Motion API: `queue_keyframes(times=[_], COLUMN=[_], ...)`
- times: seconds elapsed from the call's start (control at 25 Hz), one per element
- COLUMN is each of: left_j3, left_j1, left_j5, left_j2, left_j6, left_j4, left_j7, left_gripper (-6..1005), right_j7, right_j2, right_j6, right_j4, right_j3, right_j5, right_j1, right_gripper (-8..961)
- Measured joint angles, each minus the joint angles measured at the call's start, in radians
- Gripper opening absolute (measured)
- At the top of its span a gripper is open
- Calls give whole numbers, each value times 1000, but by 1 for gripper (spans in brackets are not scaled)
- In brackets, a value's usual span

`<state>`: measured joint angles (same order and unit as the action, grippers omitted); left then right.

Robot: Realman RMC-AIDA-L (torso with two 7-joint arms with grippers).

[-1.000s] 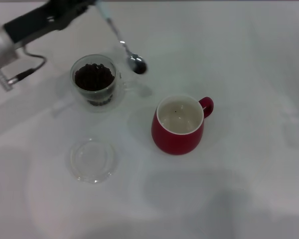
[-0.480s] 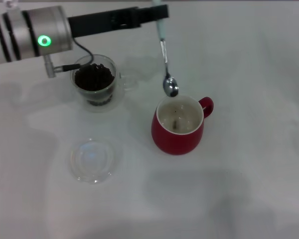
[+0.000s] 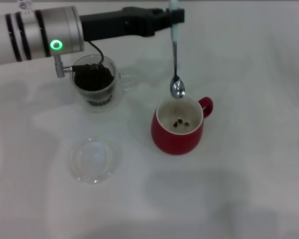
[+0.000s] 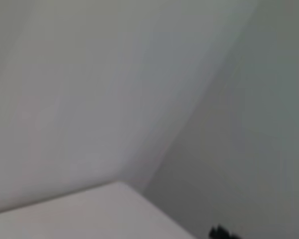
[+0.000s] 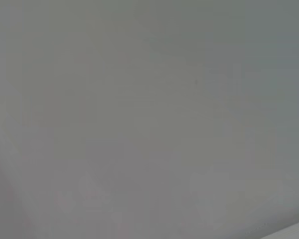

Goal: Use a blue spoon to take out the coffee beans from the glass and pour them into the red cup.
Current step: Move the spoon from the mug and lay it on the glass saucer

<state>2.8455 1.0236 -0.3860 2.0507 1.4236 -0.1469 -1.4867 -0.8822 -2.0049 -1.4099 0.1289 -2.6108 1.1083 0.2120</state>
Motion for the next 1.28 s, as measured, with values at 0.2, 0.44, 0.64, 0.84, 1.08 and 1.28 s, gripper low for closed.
queue_keyframes(times=[0.2,0.44,0.64,0.84,1.08,1.28], left_j3=[-1,-2,-2,0,0,0], left_j1=[-126,-401,-632,-734,-718,-677], left_j5=[-203,-415,-441,-417,-346,-315], left_j2=[-19,-35,-34,-32,-15,-1], left_j6=[134,282,288,289,203,119], left_j4=[-7,-11,-13,-26,-73,-74], left_j7=[-51,-132,-191,-191,-192,-190], left_gripper=[134,134,135,135,134,134], right_j7=[-1,5,8,9,2,1], right_j2=[0,0,0,2,2,2], right_j6=[-1,-10,-3,11,36,31], right_j4=[-6,-32,-32,-28,-33,-35], right_j3=[0,2,2,2,-1,0], right_j5=[1,41,44,43,37,39], right_j1=[7,15,37,66,97,95], right_gripper=[871,871,871,871,871,871])
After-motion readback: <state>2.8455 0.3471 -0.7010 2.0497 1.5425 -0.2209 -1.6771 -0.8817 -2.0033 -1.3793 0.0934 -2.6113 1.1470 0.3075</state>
